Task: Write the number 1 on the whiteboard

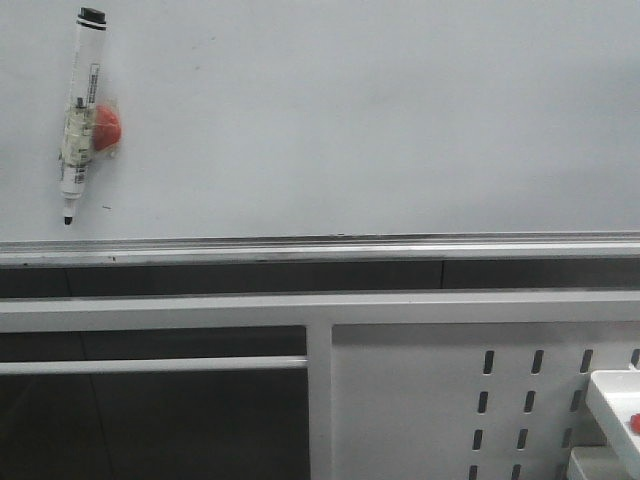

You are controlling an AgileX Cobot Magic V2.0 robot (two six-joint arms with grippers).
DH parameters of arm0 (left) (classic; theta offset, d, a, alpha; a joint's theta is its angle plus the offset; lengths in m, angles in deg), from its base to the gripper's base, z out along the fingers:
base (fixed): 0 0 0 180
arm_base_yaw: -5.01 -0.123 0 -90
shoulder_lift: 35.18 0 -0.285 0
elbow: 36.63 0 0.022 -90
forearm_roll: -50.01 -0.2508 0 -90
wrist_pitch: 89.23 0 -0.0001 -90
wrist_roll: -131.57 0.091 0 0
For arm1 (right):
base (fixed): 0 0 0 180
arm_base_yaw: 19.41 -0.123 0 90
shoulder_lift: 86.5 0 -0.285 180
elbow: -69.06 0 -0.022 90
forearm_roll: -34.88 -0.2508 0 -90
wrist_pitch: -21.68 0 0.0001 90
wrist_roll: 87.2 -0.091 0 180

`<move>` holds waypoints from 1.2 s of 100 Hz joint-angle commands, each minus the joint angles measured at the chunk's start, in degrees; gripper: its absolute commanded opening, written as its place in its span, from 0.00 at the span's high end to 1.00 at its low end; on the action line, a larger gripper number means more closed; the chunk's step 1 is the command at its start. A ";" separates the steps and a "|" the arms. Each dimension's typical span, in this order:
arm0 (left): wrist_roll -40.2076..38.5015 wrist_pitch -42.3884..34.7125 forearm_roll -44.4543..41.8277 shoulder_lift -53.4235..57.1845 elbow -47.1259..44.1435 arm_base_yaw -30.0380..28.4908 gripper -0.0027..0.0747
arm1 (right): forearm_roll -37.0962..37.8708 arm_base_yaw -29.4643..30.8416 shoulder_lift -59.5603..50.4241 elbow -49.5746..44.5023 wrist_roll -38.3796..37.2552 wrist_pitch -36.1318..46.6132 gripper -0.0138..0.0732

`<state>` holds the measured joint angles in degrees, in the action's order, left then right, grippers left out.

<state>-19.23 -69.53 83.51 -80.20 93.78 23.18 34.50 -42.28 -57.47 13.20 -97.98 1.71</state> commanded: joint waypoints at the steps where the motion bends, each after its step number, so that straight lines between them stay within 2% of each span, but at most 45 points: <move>1: 2.03 -5.00 3.41 -2.65 0.55 1.65 0.35 | 0.38 0.26 0.91 2.15 0.70 4.62 0.56; 15: 5.09 -8.71 3.41 -7.42 -0.72 5.20 0.45 | 0.38 0.26 0.91 2.15 0.70 4.62 0.56; 46: 4.98 -30.63 3.89 -16.47 -2.71 15.59 0.45 | 0.95 0.26 0.91 2.15 0.70 4.62 0.56; 60: 4.73 -37.57 7.29 -21.34 -2.71 17.50 0.45 | 0.95 0.26 0.91 2.15 0.70 4.62 0.56; 93: 4.39 -39.19 9.33 -30.01 -0.99 17.50 0.45 | 0.95 0.26 0.91 2.15 0.70 4.62 0.56; 120: 4.01 -44.67 9.43 -33.06 0.06 17.50 0.45 | 0.95 0.26 0.91 2.15 0.70 4.51 0.56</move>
<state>-14.47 -108.91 93.15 -113.61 92.07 40.23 34.88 -42.28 -57.47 13.20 -97.98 1.75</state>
